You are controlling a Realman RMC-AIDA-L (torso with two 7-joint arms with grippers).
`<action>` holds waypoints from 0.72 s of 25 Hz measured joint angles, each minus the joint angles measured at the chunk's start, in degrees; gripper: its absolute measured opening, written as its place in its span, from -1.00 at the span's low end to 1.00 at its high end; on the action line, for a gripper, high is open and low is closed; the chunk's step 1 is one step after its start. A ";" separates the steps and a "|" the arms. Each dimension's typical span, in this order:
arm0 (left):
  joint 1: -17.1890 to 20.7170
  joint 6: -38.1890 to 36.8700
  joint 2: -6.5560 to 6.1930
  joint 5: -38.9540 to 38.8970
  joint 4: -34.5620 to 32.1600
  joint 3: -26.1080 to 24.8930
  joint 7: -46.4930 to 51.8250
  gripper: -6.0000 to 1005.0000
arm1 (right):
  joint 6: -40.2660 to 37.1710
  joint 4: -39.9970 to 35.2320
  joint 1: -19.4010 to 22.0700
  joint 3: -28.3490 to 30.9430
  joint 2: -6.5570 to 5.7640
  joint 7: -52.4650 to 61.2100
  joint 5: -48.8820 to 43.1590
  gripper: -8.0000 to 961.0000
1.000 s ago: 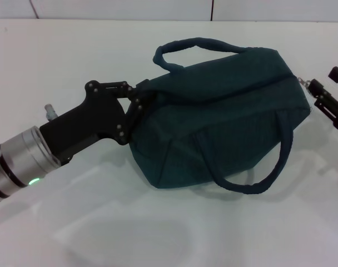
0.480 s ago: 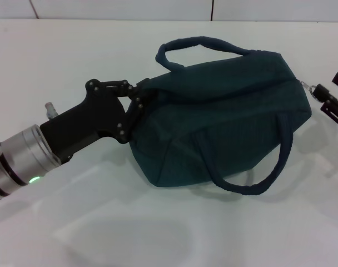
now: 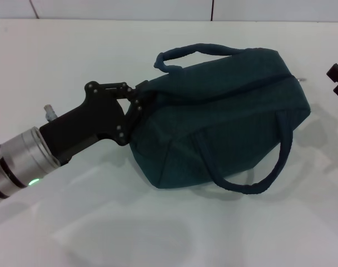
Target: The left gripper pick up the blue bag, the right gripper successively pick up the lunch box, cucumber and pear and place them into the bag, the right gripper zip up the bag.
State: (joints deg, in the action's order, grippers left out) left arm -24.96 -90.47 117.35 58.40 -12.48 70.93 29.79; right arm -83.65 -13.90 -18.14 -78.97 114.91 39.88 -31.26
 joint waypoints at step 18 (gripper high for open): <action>1.26 -0.32 0.09 1.52 -2.13 -0.01 0.00 -0.89 | 6.41 -1.09 -0.14 -0.47 -1.11 -3.42 -8.32 0.05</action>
State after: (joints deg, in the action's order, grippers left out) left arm -23.71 -90.79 117.44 59.92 -14.61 70.92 29.79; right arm -77.24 -14.99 -18.28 -79.44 113.80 36.46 -39.58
